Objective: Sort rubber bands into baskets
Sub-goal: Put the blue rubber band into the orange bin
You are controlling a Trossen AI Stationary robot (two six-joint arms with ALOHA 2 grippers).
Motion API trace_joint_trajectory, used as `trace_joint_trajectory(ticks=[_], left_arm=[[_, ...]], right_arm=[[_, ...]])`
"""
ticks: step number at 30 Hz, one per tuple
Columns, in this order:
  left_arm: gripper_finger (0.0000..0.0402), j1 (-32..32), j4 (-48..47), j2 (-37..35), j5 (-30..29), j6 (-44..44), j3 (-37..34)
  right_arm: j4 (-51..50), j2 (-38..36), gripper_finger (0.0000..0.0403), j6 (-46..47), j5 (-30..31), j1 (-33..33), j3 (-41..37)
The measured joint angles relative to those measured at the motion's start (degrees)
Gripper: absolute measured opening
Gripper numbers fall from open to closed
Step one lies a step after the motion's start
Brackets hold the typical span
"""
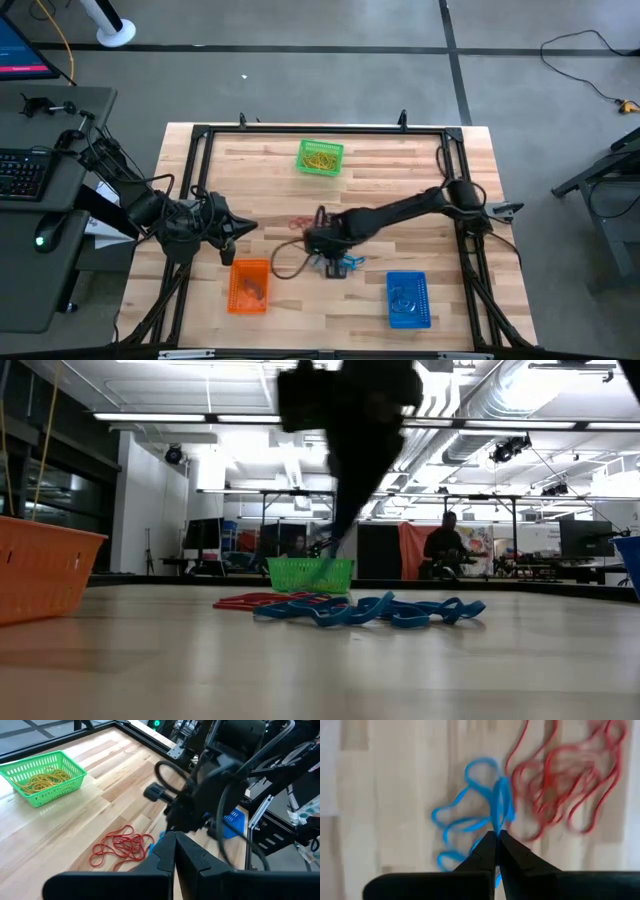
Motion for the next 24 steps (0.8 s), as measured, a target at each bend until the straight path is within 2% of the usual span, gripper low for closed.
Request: trace_joint_trajectory(ticks=[6,10,16,24], left_arm=[[0.0000,0.0,0.2,0.0,0.0,1.4,0.0],[0.0000,1.2,0.2,0.0,-0.5,1.4,0.0],[0.0000,2.2,1.1,-0.1,-0.5,1.6,0.0],[0.0000,2.2,1.5,-0.1,-0.5,1.9,0.0]], right_arm=[[17.5,-10.0,0.0000,7.4,-4.7,3.3,-11.3],[27.5,-9.2,0.0000,8.6,-5.3,4.2,-11.0],[36.2,-0.1,0.0000,5.6,-7.9,3.4,-2.3],[35.9,14.4,0.0000,1.9,-13.3,2.7,16.2]])
